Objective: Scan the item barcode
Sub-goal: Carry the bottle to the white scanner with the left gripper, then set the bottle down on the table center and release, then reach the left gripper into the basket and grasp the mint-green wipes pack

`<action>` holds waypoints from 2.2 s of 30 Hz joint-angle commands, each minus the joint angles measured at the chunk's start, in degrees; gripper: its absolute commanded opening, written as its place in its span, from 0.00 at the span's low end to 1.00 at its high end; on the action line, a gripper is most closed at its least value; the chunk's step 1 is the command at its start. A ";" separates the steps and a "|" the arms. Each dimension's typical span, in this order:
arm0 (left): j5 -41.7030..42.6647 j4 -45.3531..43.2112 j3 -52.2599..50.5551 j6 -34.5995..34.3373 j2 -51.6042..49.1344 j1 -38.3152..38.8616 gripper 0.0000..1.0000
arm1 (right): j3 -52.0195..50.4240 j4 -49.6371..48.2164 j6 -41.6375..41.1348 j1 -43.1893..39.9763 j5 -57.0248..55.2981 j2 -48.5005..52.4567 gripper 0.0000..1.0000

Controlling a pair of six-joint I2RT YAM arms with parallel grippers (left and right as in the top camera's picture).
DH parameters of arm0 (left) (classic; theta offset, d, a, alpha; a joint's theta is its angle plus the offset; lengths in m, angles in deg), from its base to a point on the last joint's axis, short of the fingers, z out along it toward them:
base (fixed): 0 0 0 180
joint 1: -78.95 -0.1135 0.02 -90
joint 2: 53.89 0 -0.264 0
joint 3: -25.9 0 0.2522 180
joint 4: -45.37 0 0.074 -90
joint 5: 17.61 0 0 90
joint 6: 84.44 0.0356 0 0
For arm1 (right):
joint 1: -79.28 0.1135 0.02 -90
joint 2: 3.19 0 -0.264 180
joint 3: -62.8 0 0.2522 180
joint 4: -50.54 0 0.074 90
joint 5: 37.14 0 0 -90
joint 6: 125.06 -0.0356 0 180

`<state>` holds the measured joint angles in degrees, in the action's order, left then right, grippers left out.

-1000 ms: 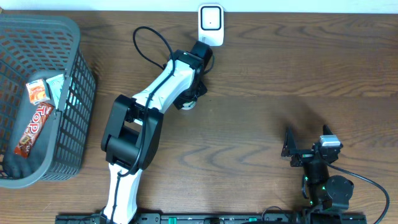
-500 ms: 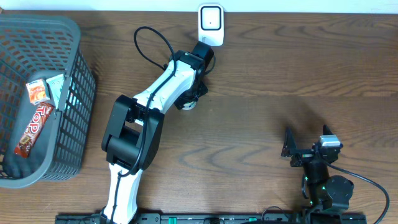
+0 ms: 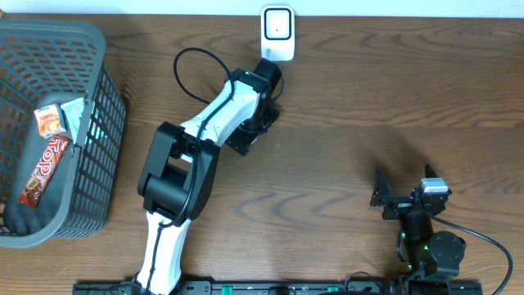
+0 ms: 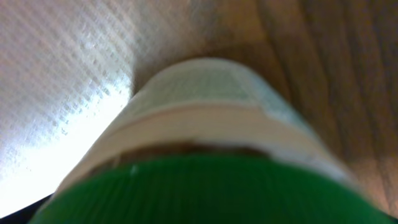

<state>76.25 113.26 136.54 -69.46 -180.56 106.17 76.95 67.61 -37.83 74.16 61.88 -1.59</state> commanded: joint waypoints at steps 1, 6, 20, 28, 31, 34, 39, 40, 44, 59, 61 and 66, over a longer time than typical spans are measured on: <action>-1.86 1.62 -0.22 -0.35 4.98 0.13 0.98 | -0.07 0.20 -0.35 0.31 -0.11 -0.09 0.99; -3.23 2.19 -0.22 7.58 16.20 0.15 0.98 | -0.07 0.20 -0.35 0.31 -0.11 -0.09 0.99; -6.60 6.69 0.39 37.16 53.05 -27.65 0.98 | -0.07 0.20 -0.35 0.31 -0.11 -0.09 0.99; -4.70 8.07 -0.09 38.47 53.00 -54.71 0.98 | -0.07 0.20 -0.35 0.31 -0.11 -0.09 0.99; -4.72 6.19 -0.39 43.23 49.16 -56.19 0.98 | -0.07 0.20 -0.35 0.31 -0.11 -0.09 0.99; -2.84 2.32 -0.39 54.58 41.59 -56.19 0.98 | -0.07 0.20 -0.35 0.31 -0.11 -0.09 0.99; -3.02 -1.92 -0.39 62.71 31.08 -56.19 0.98 | -0.07 0.20 -0.35 0.31 -0.11 -0.09 0.99; -3.02 -2.54 -0.39 64.02 28.89 -56.19 0.98 | -0.07 0.20 -0.35 0.31 -0.11 -0.09 0.99; -3.02 -4.44 -0.39 68.22 21.44 -56.19 0.98 | -0.07 0.20 -0.35 0.31 -0.13 -0.09 0.99; -2.99 -6.49 -0.39 70.47 2.47 -56.04 0.98 | -0.07 0.20 -0.35 0.31 -0.13 -0.09 0.99; -2.99 -6.49 -0.39 70.27 1.81 -56.04 0.98 | -0.07 0.20 -0.35 0.31 -0.11 -0.09 0.99; -2.99 -6.73 -0.39 70.27 1.68 -56.04 0.81 | -0.07 0.20 -0.35 0.31 -0.11 -0.09 0.99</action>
<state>73.74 106.57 136.32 0.04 -178.20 50.17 76.95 67.61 -37.83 74.16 61.85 -1.59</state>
